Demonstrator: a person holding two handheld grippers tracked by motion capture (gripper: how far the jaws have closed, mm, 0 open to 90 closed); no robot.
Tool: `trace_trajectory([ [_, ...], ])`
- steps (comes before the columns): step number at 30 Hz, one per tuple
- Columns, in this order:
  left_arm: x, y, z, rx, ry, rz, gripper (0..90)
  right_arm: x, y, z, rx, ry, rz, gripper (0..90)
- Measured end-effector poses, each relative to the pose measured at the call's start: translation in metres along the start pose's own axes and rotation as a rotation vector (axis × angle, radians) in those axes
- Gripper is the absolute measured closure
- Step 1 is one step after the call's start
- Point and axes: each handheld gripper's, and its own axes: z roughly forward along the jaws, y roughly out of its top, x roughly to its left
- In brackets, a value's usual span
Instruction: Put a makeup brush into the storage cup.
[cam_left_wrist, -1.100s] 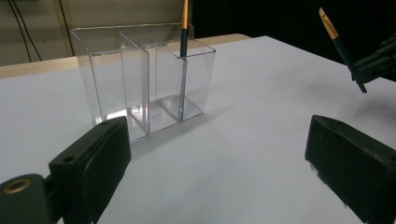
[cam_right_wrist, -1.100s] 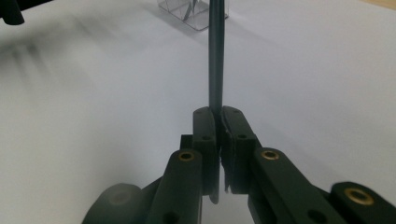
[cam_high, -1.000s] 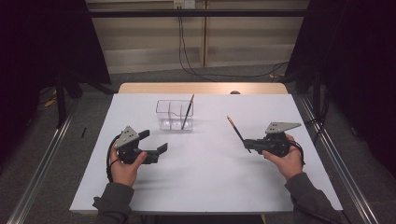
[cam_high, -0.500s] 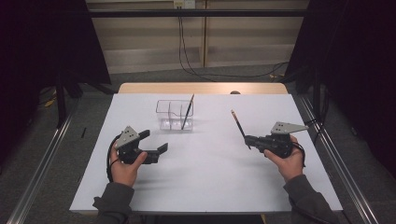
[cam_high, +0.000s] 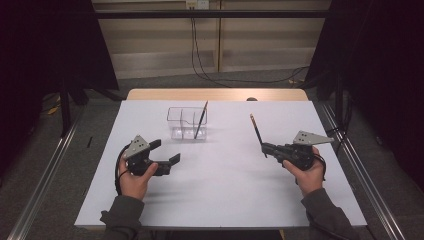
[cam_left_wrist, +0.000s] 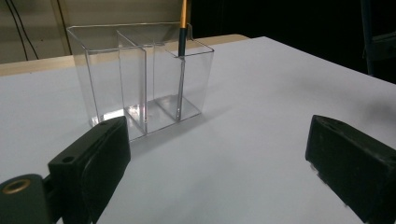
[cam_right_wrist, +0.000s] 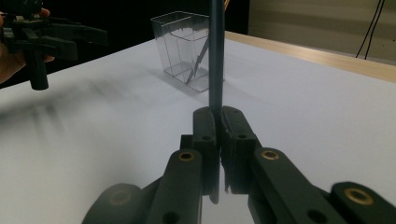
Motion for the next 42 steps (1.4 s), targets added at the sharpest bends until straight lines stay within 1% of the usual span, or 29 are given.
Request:
trace_trajectory([
  [1, 0.000, 0.000, 0.000, -0.001, -0.008, -0.001, 6.3, 0.000, 0.000, 0.001, -0.001, 0.004, 0.002, 85.2],
  [2, 0.000, 0.000, 0.000, 0.005, 0.009, 0.004, 6.3, 0.001, 0.000, 0.001, 0.001, 0.003, -0.003, 85.2],
  [4, -0.001, 0.000, 0.001, 0.004, 0.007, 0.001, 6.3, 0.001, 0.000, 0.002, -0.003, 0.011, -0.002, 85.2],
  [5, -0.002, 0.000, 0.002, -0.002, 0.006, -0.007, 6.3, 0.002, 0.000, 0.002, -0.006, 0.012, -0.004, 85.2],
  [10, -0.002, 0.000, 0.003, 0.006, 0.006, 0.005, 6.3, 0.006, 0.002, 0.006, -0.014, 0.021, -0.011, 85.2],
  [15, -0.003, 0.000, 0.003, 0.003, 0.003, -0.001, 6.2, 0.011, 0.004, 0.012, -0.016, 0.038, -0.019, 85.2],
  [16, -0.003, 0.000, 0.004, -0.003, 0.003, -0.009, 6.3, 0.012, 0.004, 0.013, -0.017, 0.041, -0.017, 85.2],
  [22, -0.003, 0.001, 0.004, 0.006, -0.001, 0.001, 6.3, 0.015, 0.004, 0.017, -0.028, 0.052, -0.027, 85.2],
  [24, -0.003, 0.001, 0.004, 0.004, 0.001, -0.003, 6.2, 0.016, 0.004, 0.018, -0.030, 0.061, -0.026, 85.2],
  [25, -0.004, 0.000, 0.005, -0.002, 0.001, -0.012, 6.2, 0.017, 0.004, 0.019, -0.032, 0.065, -0.028, 85.2],
  [28, -0.004, 0.000, 0.005, -0.001, 0.002, -0.012, 6.1, 0.018, 0.005, 0.020, -0.035, 0.068, -0.029, 85.2],
  [30, -0.004, 0.001, 0.004, 0.007, 0.002, 0.000, 6.1, 0.019, 0.005, 0.021, -0.037, 0.073, -0.031, 85.2],
  [32, -0.004, 0.000, 0.005, 0.001, -0.001, -0.009, 6.1, 0.020, 0.005, 0.022, -0.035, 0.077, -0.037, 85.2],
  [35, -0.004, 0.000, 0.005, 0.006, 0.002, -0.001, 6.2, 0.021, 0.005, 0.024, -0.036, 0.085, -0.039, 85.2],
  [38, -0.005, 0.000, 0.005, 0.002, 0.001, -0.008, 6.1, 0.022, 0.005, 0.025, -0.036, 0.088, -0.037, 85.2],
  [42, -0.004, 0.000, 0.005, 0.003, -0.001, -0.003, 6.2, 0.024, 0.005, 0.027, -0.036, 0.094, -0.040, 85.2],
])
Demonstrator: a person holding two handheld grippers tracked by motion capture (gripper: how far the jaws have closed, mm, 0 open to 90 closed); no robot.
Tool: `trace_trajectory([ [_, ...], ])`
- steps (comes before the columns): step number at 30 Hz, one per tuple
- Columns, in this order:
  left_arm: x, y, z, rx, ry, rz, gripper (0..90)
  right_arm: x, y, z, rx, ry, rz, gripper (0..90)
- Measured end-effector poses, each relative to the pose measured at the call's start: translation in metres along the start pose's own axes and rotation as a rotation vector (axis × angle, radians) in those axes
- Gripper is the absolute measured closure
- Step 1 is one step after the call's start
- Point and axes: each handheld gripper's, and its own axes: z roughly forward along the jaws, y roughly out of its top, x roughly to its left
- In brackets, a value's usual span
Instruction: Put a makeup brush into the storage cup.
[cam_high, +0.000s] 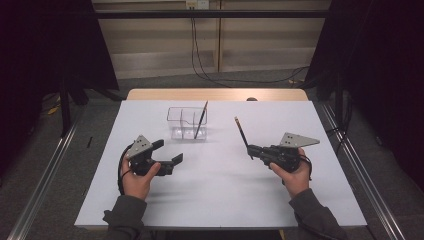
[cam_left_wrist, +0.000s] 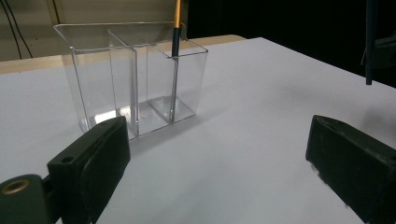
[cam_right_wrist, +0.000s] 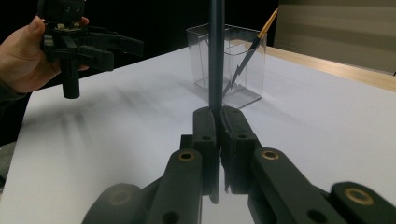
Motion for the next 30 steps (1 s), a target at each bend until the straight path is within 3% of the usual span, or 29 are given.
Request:
trace_trajectory([
  [8, 0.000, 0.000, -0.001, -0.005, -0.020, 0.001, 6.1, 0.003, 0.000, 0.003, -0.008, 0.014, -0.001, 85.2],
  [10, -0.001, 0.000, -0.001, -0.002, -0.002, -0.004, 6.2, 0.004, 0.000, 0.004, -0.015, 0.020, 0.003, 85.2],
  [19, -0.001, -0.001, -0.001, -0.005, -0.015, -0.006, 5.7, 0.006, 0.000, 0.010, -0.016, 0.036, 0.002, 85.2],
  [21, -0.002, -0.001, -0.001, 0.000, 0.001, -0.001, 5.7, 0.006, 0.000, 0.011, -0.016, 0.040, -0.001, 85.2],
  [30, -0.002, -0.001, -0.002, -0.006, -0.002, -0.011, 5.1, 0.010, 0.000, 0.018, -0.020, 0.060, -0.005, 85.2],
])
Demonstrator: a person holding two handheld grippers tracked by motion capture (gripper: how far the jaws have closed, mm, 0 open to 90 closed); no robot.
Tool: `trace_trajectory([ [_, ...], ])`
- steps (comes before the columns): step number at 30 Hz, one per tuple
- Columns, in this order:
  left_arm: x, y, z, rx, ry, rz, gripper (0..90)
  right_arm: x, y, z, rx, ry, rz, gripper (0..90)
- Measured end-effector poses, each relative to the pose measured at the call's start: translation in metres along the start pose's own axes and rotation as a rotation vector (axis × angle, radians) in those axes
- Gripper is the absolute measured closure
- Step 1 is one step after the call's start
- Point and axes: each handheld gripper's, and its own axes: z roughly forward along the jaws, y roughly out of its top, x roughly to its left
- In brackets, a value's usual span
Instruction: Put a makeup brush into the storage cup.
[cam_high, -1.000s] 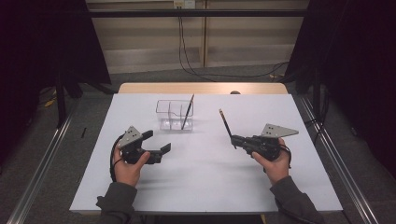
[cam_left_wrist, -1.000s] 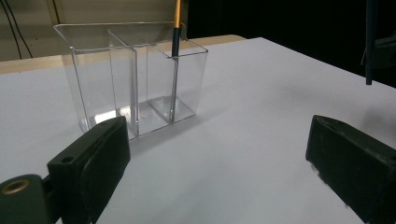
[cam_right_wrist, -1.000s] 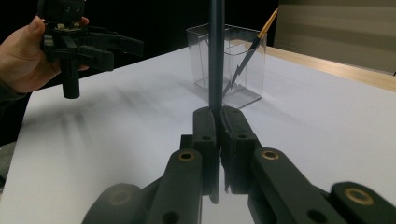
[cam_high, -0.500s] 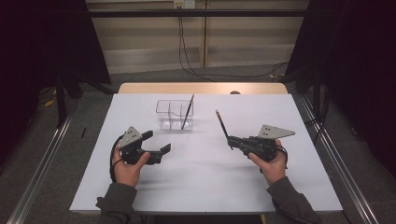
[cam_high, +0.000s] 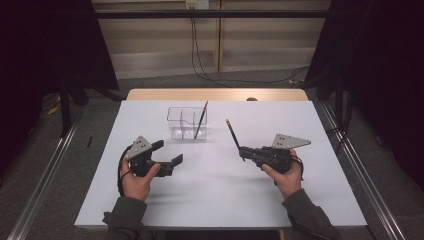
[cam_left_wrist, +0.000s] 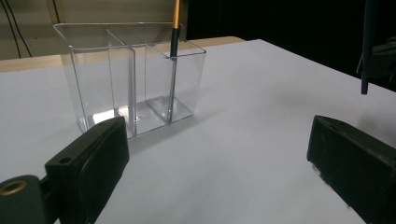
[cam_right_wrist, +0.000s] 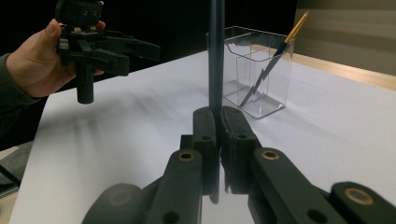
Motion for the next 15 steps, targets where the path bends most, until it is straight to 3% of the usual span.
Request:
trace_trajectory([
  [12, -0.0020, 0.0029, 0.0032, -0.006, -0.021, -0.004, 3.6, 0.0020, 0.0002, 0.0080, 0.000, 0.026, -0.001, 85.2],
  [15, -0.0025, 0.0032, 0.0049, -0.009, -0.023, -0.028, 1.9, 0.0024, 0.0003, 0.0099, -0.002, 0.031, -0.002, 85.2],
])
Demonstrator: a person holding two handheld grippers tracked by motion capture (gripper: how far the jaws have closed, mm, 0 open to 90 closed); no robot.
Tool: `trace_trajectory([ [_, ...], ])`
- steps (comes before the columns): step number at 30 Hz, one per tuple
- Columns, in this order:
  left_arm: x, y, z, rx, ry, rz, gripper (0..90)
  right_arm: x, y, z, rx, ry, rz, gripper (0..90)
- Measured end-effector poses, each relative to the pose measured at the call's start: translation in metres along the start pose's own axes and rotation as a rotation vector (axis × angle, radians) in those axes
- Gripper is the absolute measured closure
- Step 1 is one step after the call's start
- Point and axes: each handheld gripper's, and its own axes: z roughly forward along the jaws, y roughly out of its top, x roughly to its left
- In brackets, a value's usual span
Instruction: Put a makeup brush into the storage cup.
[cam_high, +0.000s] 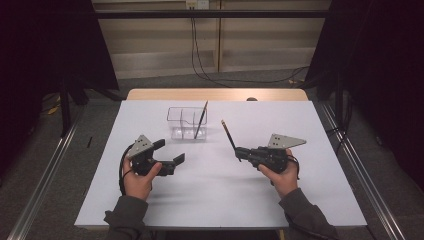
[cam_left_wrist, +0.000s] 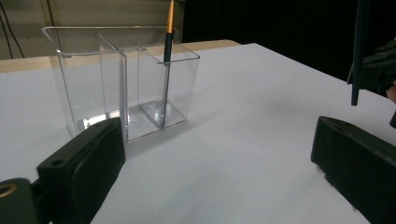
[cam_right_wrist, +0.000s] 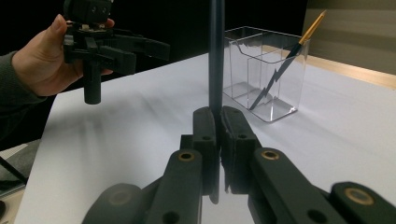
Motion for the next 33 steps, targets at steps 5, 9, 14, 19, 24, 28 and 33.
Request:
trace_trajectory([
  [5, -0.001, 0.000, 0.002, 0.005, -0.013, -0.014, 0.7, 0.000, 0.001, 0.002, -0.002, 0.006, -0.004, 85.2],
  [9, -0.002, 0.003, 0.005, 0.001, -0.016, -0.023, 0.0, 0.000, 0.001, 0.003, -0.003, 0.016, -0.006, 85.2],
  [14, -0.005, 0.006, 0.012, 0.005, -0.043, -0.046, 0.0, 0.000, 0.002, 0.004, -0.006, 0.020, -0.003, 85.2],
  [19, -0.009, 0.010, 0.020, -0.008, -0.070, -0.079, 0.0, 0.000, 0.001, 0.005, -0.002, 0.017, -0.007, 85.2],
  [24, -0.013, 0.014, 0.027, -0.019, -0.085, -0.089, 0.5, 0.000, 0.001, 0.005, -0.001, 0.020, -0.007, 85.2],
  [28, -0.017, 0.018, 0.032, -0.021, -0.088, -0.075, 2.3, 0.000, 0.001, 0.006, 0.000, 0.022, -0.005, 85.2],
  [33, -0.021, 0.022, 0.038, -0.032, -0.108, -0.079, 4.4, 0.001, 0.001, 0.005, 0.001, 0.023, -0.003, 85.2],
])
